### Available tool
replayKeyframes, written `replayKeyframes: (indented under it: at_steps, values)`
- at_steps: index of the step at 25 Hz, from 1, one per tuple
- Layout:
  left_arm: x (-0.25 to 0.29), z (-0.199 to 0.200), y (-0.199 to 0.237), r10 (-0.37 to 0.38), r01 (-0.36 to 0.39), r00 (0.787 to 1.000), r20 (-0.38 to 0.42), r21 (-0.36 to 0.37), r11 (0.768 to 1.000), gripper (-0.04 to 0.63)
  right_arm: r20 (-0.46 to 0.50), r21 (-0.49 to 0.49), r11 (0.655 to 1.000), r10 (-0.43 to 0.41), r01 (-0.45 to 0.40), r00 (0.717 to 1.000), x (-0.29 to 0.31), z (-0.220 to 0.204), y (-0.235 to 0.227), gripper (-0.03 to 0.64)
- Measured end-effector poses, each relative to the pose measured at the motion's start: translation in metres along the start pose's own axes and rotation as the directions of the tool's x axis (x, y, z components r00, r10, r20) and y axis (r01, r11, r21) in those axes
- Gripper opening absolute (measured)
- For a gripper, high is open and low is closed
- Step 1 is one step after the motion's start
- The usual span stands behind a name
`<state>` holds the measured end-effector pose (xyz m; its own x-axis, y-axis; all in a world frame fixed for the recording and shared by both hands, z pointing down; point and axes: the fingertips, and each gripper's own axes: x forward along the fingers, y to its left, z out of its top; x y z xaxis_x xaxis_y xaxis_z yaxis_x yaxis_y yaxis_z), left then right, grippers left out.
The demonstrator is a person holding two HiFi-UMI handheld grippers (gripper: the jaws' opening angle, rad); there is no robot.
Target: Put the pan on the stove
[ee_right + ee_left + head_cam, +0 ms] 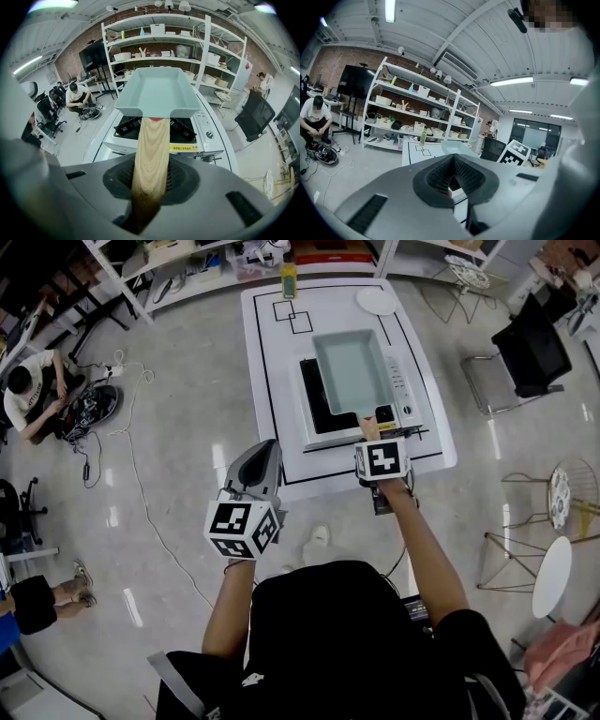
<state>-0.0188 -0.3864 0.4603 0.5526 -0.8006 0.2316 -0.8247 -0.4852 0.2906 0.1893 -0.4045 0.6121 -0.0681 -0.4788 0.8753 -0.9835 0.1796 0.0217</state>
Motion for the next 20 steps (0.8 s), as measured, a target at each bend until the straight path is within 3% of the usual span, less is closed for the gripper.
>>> replayKeyframes:
  at_steps: [7,11,16,20]
  values:
    - [0.0,-0.001,0.003,0.008,-0.008,1.0,-0.002,-0.001,1.0,0.011,-0.031,0.004,1.0,0.007,-0.007,0.999,0.007,-0.004,0.0,0.075]
    - [0.0,-0.003,0.004,0.009,-0.009,1.0,-0.005,-0.003,1.0,0.011,-0.021,0.032,0.996,0.089,-0.088,0.996,0.013,-0.002,0.017,0.075]
    - [-0.001,-0.002,0.005,0.012,-0.012,1.0,-0.006,-0.005,1.0,0.011,-0.023,0.033,0.995,0.099,-0.098,0.995,0.016,-0.001,0.02,0.075]
    - [-0.003,-0.002,0.006,0.016,-0.016,1.0,-0.005,-0.007,1.0,0.011,-0.063,0.015,1.0,0.021,-0.02,0.998,0.015,-0.007,0.004,0.077]
